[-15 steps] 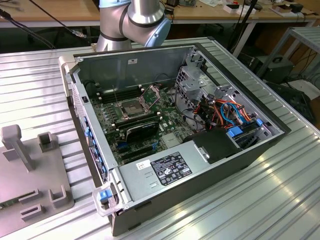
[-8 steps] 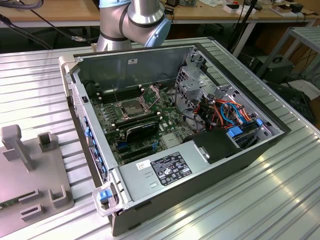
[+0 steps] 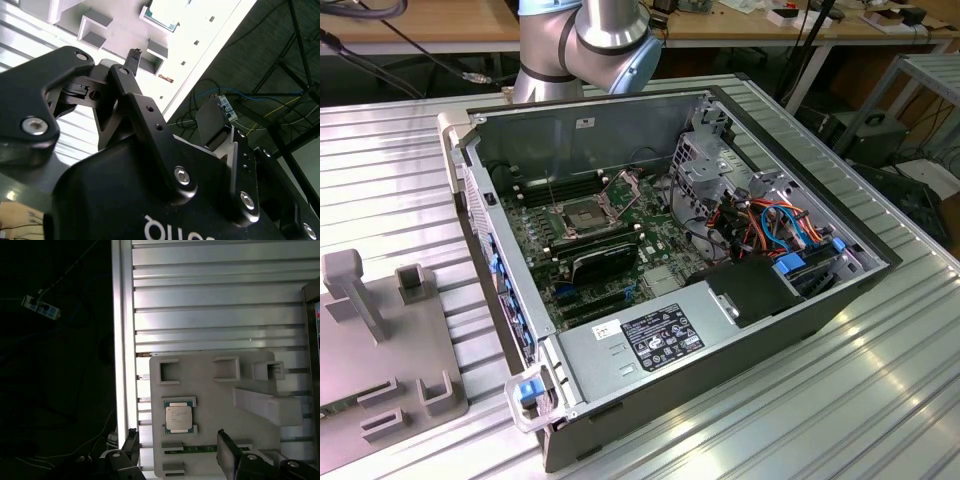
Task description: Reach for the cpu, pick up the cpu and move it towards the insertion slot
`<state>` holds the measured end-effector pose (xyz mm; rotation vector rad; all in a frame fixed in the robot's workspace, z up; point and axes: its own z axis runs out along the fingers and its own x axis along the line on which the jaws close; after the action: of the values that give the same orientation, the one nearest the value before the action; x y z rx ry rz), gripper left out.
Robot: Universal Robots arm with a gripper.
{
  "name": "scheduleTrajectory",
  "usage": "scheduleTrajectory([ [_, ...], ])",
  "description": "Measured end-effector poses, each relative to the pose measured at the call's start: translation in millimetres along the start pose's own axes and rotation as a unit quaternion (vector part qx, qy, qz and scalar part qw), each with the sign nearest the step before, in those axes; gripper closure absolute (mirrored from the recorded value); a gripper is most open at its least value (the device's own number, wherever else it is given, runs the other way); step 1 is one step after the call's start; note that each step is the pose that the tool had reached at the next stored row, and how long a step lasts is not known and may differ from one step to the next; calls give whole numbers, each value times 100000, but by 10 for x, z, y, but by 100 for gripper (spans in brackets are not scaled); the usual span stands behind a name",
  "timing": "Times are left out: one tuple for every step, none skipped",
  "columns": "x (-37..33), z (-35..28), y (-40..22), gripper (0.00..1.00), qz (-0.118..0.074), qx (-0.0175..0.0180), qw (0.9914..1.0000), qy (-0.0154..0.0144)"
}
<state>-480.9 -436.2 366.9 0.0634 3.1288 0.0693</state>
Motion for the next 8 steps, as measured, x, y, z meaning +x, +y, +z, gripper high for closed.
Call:
scheduleTrajectory([
  [0,1,0,28,0,7,100000,11],
  [0,2,0,28,0,8,100000,15],
  [0,4,0,28,1,8,100000,12],
  [0,8,0,28,0,3,100000,7],
  [0,12,0,28,1,1,100000,1],
  [0,19,-1,28,0,2,100000,3],
  [1,28,-1,28,-2,4,100000,7],
  [1,43,-2,28,3,4,100000,24],
])
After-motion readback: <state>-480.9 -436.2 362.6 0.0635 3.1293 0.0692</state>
